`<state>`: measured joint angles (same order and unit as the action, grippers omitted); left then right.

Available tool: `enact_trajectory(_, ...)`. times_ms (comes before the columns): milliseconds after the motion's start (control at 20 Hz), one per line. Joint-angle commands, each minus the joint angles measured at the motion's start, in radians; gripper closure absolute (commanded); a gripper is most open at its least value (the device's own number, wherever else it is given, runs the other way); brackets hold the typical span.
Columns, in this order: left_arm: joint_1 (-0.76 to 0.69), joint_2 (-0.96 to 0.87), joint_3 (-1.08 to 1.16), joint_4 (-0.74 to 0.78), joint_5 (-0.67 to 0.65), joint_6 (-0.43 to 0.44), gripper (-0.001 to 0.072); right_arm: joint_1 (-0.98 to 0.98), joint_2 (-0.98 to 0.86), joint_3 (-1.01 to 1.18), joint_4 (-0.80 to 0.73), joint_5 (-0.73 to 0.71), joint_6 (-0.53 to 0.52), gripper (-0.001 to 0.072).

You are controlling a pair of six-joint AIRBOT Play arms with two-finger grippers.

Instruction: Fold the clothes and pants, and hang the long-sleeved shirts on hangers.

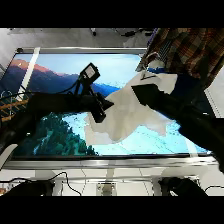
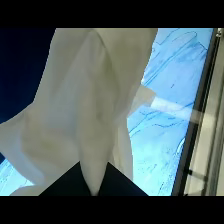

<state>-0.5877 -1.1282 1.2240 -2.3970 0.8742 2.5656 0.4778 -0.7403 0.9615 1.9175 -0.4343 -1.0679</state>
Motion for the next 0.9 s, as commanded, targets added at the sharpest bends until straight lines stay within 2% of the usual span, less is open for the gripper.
enact_trajectory(0,-0.055,0.000,0.000,0.001,-0.026,-0.002,0.0681,0.017,-0.057,-0.106,0.033,0.340,0.224,0.0215)
enact_trajectory(50,-0.061,0.000,0.000,0.002,-0.026,-0.002,0.0681,0.017,-0.079,-0.106,0.032,0.372,0.227,0.0219)
enact_trajectory(100,-0.065,0.000,0.000,0.001,-0.026,-0.002,0.0680,0.017,-0.097,-0.106,0.019,0.398,0.226,0.0319)
enact_trajectory(150,-0.065,0.000,0.000,0.002,-0.026,-0.002,0.0680,0.017,-0.103,-0.106,0.009,0.405,0.224,0.0568)
enact_trajectory(200,-0.065,0.000,0.000,0.002,-0.026,-0.002,0.0680,0.017,-0.102,-0.106,-0.004,0.404,0.217,0.0672)
enact_trajectory(300,-0.060,0.000,0.000,0.002,-0.027,-0.002,0.0679,0.014,-0.080,-0.105,-0.064,0.390,0.210,0.0669)
enact_trajectory(350,-0.058,0.000,0.000,0.002,-0.026,-0.002,0.0638,0.006,-0.063,-0.105,-0.086,0.374,0.210,0.0669)
enact_trajectory(450,-0.055,0.002,0.000,0.002,-0.038,-0.039,0.0266,-0.036,-0.026,-0.082,-0.106,0.281,0.210,0.0670)
enact_trajectory(500,-0.054,0.006,0.000,0.002,-0.048,-0.067,0.0126,-0.073,-0.007,-0.052,-0.125,0.219,0.209,0.0670)
enact_trajectory(700,-0.053,0.050,0.000,0.002,-0.048,-0.083,0.0115,-0.286,0.027,0.181,-0.142,-0.049,0.172,0.0669)
enact_trajectory(850,-0.053,0.090,0.000,0.002,-0.048,-0.083,0.0115,-0.467,0.023,0.371,-0.140,-0.143,0.127,0.0668)
